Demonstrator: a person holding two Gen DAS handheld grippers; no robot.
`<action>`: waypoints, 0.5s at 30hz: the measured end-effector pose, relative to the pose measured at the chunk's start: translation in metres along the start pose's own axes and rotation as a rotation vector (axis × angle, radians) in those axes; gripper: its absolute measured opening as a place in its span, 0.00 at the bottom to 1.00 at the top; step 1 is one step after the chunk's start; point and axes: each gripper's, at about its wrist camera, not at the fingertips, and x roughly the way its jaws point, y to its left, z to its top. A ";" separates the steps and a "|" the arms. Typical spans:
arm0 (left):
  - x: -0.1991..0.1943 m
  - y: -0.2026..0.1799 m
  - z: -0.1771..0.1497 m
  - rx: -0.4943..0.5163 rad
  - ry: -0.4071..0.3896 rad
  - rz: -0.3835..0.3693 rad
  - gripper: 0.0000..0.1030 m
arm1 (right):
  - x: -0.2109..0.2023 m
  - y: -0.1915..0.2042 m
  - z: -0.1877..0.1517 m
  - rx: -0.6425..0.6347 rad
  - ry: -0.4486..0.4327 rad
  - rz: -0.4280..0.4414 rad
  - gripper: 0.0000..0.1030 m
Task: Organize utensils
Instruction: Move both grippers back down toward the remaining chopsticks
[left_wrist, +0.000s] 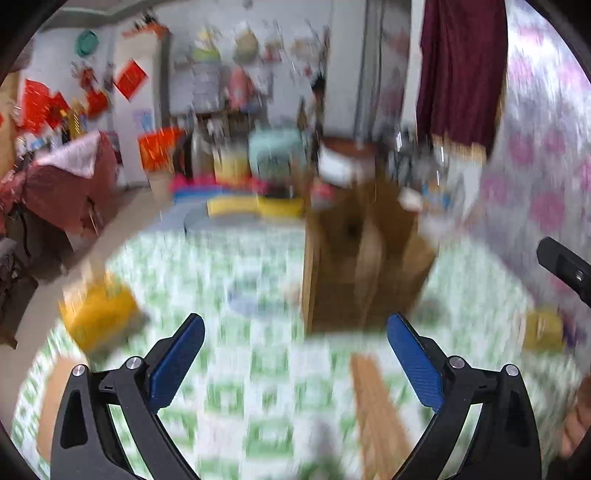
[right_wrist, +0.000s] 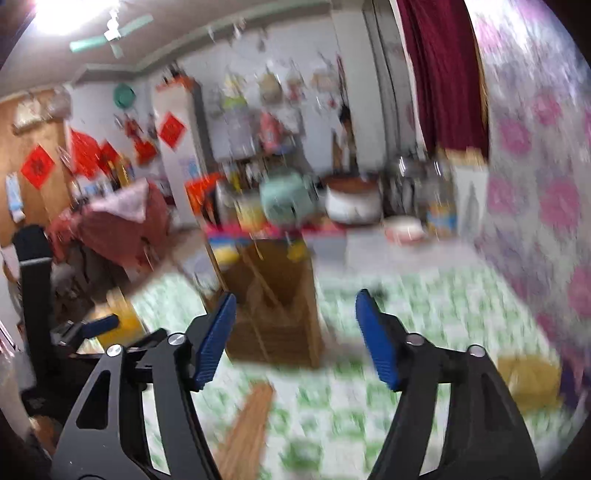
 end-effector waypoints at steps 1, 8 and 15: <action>0.004 0.003 -0.014 0.007 0.037 -0.011 0.94 | 0.008 -0.007 -0.020 0.016 0.057 0.005 0.65; -0.001 0.006 -0.077 0.090 0.164 -0.108 0.94 | 0.033 -0.031 -0.087 0.062 0.273 -0.006 0.65; -0.002 -0.015 -0.102 0.255 0.234 -0.205 0.94 | 0.027 -0.028 -0.101 0.021 0.291 -0.014 0.67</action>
